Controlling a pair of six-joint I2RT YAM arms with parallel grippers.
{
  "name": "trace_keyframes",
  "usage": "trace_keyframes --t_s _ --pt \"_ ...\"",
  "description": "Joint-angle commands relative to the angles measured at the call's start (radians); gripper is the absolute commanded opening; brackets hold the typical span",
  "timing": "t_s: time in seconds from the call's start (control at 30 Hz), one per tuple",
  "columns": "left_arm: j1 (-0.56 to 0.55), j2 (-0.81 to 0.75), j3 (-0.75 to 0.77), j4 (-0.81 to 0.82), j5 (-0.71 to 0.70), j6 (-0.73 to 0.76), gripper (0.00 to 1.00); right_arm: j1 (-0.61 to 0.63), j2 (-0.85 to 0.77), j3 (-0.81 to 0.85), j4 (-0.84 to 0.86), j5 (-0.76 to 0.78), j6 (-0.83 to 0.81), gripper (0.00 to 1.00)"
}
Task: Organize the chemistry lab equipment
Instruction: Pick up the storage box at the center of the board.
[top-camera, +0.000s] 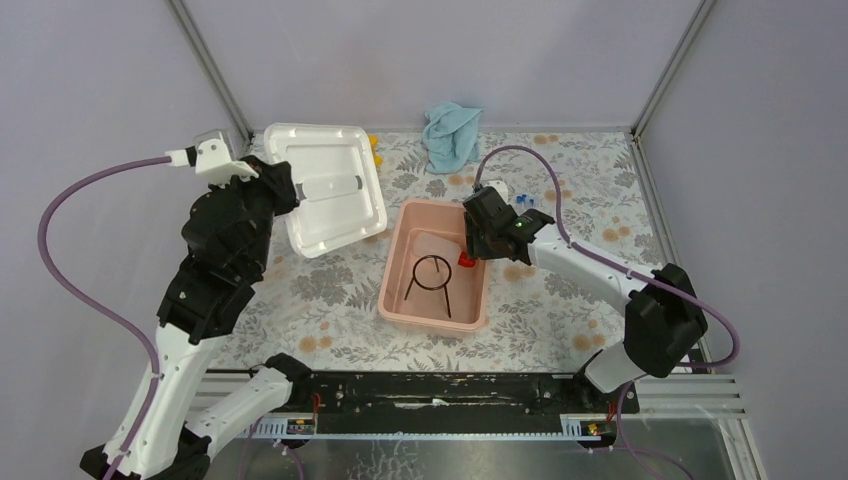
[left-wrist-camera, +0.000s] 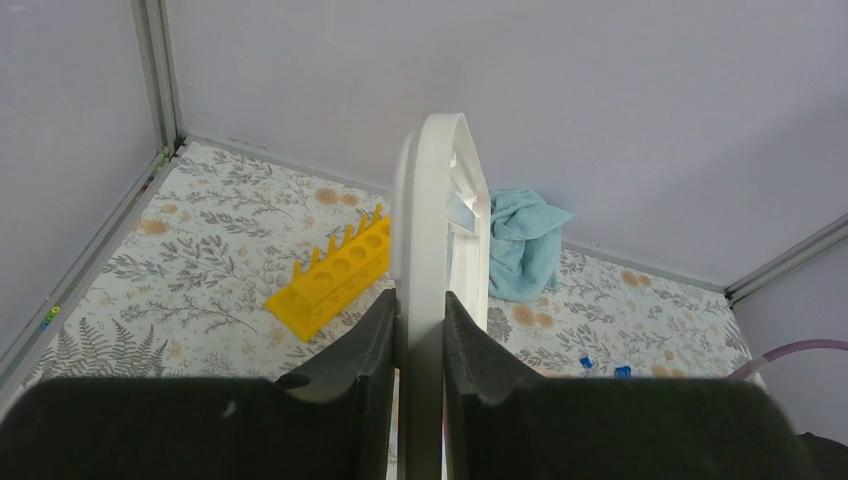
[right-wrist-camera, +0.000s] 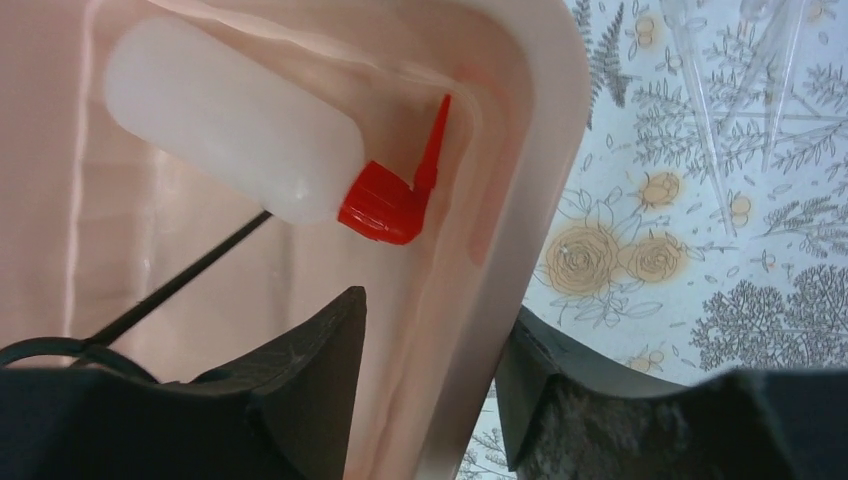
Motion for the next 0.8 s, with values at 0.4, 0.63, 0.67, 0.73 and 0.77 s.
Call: trace_keyframes --t_s 0.4,0.63,0.67,0.73,0.77 --pt "-0.003 -0.077 -0.059 0.118 -0.05 0.016 0.0 0.011 -0.003 0.065 -0.114 0.059 0.037 0.1" --pt "-0.003 -0.087 -0.063 0.14 -0.06 0.036 0.0 0.009 -0.024 0.17 -0.193 0.113 0.045 0.04" --pt "-0.003 -0.087 -0.063 0.144 -0.061 0.041 0.0 0.009 -0.025 0.191 -0.206 0.123 0.044 0.03" --pt "-0.003 -0.085 -0.063 0.149 -0.062 0.049 0.0 0.004 -0.024 0.241 -0.236 0.141 0.04 0.0" --pt "-0.003 -0.084 -0.064 0.151 -0.06 0.051 0.0 0.001 -0.024 0.267 -0.253 0.148 0.039 0.0"
